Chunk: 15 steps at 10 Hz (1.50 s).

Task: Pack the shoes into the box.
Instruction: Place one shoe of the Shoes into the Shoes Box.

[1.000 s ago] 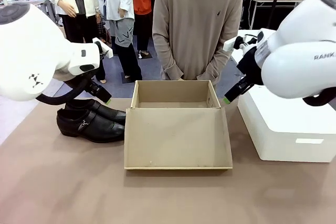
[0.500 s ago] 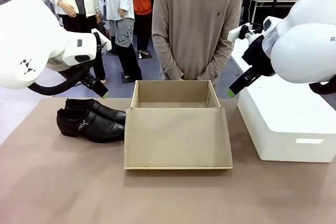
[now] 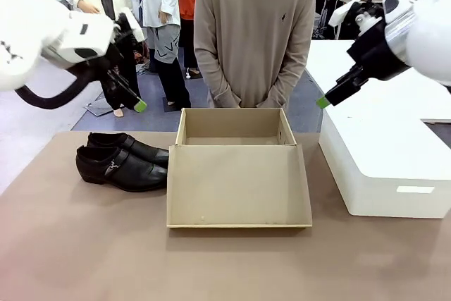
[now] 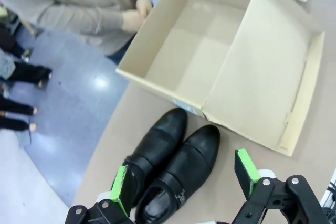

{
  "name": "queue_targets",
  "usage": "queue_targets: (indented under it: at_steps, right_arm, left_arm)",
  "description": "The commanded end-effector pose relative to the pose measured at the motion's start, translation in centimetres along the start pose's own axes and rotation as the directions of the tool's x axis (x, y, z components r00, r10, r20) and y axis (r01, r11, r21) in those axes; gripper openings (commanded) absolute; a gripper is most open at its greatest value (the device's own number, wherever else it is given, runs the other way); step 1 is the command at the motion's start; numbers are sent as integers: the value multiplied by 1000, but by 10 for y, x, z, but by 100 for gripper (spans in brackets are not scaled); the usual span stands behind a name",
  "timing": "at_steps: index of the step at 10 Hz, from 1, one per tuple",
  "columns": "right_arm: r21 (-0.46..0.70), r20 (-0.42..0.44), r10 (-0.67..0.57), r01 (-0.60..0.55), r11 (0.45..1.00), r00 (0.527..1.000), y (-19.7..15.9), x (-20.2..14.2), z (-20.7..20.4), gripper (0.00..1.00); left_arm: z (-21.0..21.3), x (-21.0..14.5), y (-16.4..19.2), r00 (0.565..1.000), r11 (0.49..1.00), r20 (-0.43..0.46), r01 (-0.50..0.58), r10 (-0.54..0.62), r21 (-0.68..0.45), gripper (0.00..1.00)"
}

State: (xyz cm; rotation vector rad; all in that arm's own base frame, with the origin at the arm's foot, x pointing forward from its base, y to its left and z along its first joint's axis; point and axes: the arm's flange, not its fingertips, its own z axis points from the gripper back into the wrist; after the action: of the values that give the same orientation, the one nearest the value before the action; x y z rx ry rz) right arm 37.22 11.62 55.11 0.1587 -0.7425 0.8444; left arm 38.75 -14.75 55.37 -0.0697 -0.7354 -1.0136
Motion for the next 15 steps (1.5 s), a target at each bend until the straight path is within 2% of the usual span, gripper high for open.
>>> queue_targets:
  at_steps: [1, 3, 5, 7, 8, 9, 14, 15]
  right_arm:
    - [104, 118, 57, -69, 992, 991, -7, -9, 7, 100]
    - [175, 201, 73, -109, 978, 977, -14, -9, 18, 100]
    - [210, 239, 74, -126, 969, 968, -19, -8, 21, 100]
    - [232, 254, 70, -131, 964, 965, -21, -9, 20, 100]
    - [211, 245, 61, -115, 971, 968, -20, -8, 20, 100]
    - [202, 215, 50, -94, 975, 975, -13, -9, 26, 100]
    - [202, 215, 50, -94, 975, 975, -13, -9, 26, 100]
    - [202, 215, 50, -94, 975, 975, -13, -9, 26, 100]
  left_arm:
    - [12, -4, 18, 996, 994, 83, 48, -39, -103, 100]
    - [17, -2, 25, 982, 986, 185, 65, -36, -155, 100]
    - [17, -2, 26, 976, 980, 213, 81, -41, -182, 100]
    - [15, 3, 27, 977, 981, 210, 74, -35, -178, 100]
    - [13, 1, 27, 982, 987, 190, 33, -3, -154, 100]
    - [19, 0, 20, 979, 984, 204, 61, -26, -167, 100]
    - [17, 2, 18, 983, 987, 185, 43, -14, -153, 100]
    - [21, 7, 25, 983, 981, 165, 112, -85, -160, 100]
